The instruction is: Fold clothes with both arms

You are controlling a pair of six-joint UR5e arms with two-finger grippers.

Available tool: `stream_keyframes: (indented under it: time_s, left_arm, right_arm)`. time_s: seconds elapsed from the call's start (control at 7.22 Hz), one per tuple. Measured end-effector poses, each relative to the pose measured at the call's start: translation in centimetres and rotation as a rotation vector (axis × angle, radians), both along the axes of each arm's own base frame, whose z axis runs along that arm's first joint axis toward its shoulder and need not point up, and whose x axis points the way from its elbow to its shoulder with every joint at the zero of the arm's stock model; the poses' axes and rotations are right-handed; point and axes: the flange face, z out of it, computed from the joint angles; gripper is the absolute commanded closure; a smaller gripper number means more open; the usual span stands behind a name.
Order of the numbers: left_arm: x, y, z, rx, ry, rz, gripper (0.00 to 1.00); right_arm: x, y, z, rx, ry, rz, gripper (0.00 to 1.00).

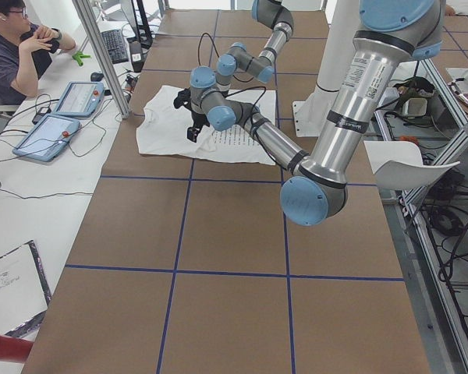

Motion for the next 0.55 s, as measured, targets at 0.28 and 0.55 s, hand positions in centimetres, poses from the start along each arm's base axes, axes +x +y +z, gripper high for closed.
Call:
stream_keyframes:
  time_s: [0.28, 0.55]
  left_arm:
    - [0.00, 0.00, 0.01, 0.000, 0.000, 0.000, 0.00]
    - [-0.03, -0.02, 0.01, 0.000, 0.000, -0.001, 0.00]
  right_arm:
    - [-0.30, 0.16, 0.05, 0.001, 0.005, -0.008, 0.63]
    - [-0.41, 0.25, 0.12, 0.003, 0.008, -0.012, 1.00]
